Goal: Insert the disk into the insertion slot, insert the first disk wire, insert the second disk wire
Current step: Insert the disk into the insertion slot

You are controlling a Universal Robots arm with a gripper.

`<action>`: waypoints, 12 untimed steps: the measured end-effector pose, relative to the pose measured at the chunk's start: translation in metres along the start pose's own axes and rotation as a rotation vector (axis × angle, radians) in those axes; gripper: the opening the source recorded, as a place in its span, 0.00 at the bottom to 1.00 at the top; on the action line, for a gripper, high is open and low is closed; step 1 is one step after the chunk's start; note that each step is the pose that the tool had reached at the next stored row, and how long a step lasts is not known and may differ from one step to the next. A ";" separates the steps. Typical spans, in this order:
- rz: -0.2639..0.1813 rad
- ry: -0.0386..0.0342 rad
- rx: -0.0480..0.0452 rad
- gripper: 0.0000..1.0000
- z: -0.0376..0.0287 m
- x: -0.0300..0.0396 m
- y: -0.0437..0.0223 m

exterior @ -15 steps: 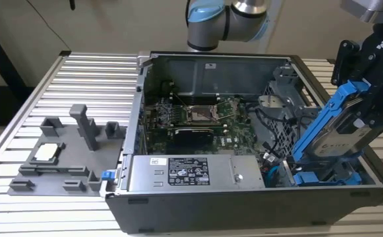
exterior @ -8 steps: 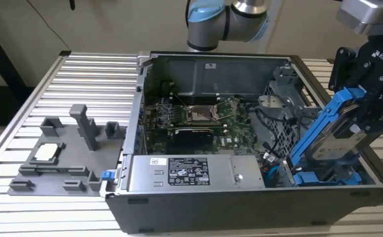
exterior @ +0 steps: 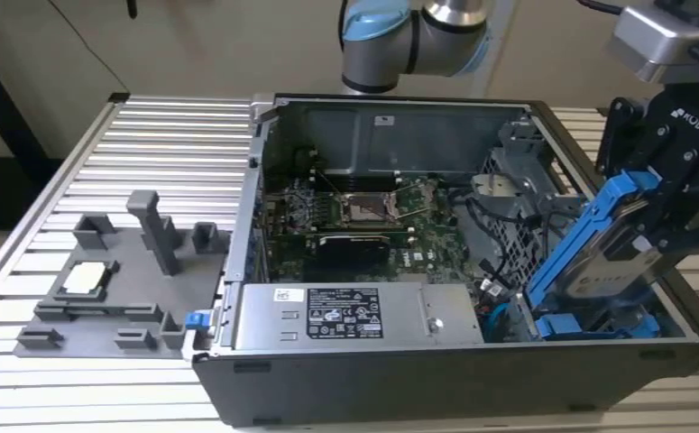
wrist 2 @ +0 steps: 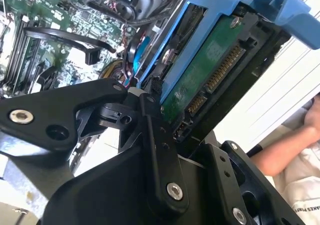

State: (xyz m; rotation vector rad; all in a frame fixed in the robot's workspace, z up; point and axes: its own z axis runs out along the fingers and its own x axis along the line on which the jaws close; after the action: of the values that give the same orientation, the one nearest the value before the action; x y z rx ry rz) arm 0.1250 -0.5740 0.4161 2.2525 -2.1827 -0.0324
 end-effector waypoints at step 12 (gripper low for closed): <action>0.007 -0.0002 0.0001 0.33 0.0187 0.0002 -0.0006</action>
State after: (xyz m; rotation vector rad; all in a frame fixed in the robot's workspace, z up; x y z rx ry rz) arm 0.1253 -0.5740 0.3974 2.2453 -2.1904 -0.0324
